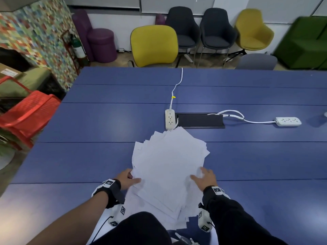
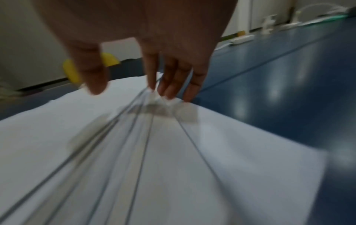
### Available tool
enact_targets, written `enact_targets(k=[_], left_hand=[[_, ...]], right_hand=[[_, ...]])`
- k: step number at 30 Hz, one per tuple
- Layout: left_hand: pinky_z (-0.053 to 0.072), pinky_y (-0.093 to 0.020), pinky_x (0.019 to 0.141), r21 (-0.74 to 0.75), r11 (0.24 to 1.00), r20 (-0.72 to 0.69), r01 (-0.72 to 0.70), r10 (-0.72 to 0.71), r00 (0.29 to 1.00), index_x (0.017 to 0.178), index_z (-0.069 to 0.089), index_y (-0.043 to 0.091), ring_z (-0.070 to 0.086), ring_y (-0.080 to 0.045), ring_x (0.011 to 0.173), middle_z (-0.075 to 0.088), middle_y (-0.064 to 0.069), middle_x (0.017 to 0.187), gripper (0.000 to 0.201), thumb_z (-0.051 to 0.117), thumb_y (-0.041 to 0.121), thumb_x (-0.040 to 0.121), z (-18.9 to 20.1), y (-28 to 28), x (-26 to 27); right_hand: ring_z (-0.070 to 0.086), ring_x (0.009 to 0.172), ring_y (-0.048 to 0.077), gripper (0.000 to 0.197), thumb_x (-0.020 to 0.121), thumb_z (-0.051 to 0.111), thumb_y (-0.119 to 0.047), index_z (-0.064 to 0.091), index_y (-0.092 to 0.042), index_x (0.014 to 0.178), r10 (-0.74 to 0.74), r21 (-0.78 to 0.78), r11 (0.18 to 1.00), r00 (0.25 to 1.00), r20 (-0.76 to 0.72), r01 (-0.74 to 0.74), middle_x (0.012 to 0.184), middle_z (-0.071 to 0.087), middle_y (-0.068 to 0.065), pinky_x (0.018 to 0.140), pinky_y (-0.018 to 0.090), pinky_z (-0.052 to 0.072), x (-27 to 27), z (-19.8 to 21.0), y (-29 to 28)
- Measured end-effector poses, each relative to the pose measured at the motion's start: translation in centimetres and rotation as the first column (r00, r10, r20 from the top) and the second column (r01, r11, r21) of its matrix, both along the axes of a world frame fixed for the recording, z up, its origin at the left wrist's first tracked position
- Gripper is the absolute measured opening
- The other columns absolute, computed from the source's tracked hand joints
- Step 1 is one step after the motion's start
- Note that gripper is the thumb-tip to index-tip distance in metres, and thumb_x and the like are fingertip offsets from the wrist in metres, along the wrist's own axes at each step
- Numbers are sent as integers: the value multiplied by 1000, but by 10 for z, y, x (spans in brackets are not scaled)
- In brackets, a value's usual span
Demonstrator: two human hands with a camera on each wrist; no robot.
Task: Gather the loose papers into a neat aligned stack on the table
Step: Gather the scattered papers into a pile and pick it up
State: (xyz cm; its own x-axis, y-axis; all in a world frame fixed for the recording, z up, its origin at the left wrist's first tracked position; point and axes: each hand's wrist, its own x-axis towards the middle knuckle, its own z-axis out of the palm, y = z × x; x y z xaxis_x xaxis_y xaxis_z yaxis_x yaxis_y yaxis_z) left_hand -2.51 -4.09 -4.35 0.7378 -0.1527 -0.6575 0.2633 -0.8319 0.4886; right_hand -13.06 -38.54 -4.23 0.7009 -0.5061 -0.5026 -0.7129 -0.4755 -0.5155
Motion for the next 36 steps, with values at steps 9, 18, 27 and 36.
enact_targets(k=[9, 18, 27, 36], left_hand=[[39, -40, 106, 168, 983, 163, -76, 49, 985, 141, 34, 11, 43, -30, 132, 42, -11, 146, 84, 64, 52, 74, 18, -5, 14], [27, -39, 116, 179, 971, 240, 159, -200, 950, 149, 20, 18, 25, -24, 143, 24, -5, 156, 92, 63, 53, 75, 33, -39, 40], [45, -38, 97, 412, 893, 232, 182, -296, 927, 130, 48, 19, 53, -28, 122, 56, -6, 133, 72, 42, 69, 79, 36, -51, 36], [50, -31, 84, 254, 955, 92, 154, -182, 979, 97, 66, 18, 64, -24, 99, 69, -2, 108, 59, 50, 70, 74, 28, -59, 14]], right_hand=[[38, 132, 33, 69, 83, 60, -47, 40, -13, 140, -151, -116, 982, 988, 11, 151, 142, 41, 15, 104, 46, 39, 11, 7, 3], [37, 132, 32, 70, 83, 58, -52, 45, -11, 137, -84, -166, 984, 990, -117, 64, 143, 37, 14, 104, 44, 41, -1, 2, 13], [41, 133, 30, 78, 77, 58, -60, 45, -12, 137, 18, -90, 995, 985, -173, -34, 141, 45, 12, 108, 41, 37, 0, 8, 9], [54, 118, 30, 69, 71, 67, -52, 49, -16, 126, -2, -82, 997, 991, -137, -10, 130, 56, 10, 96, 39, 47, -8, 7, 16]])
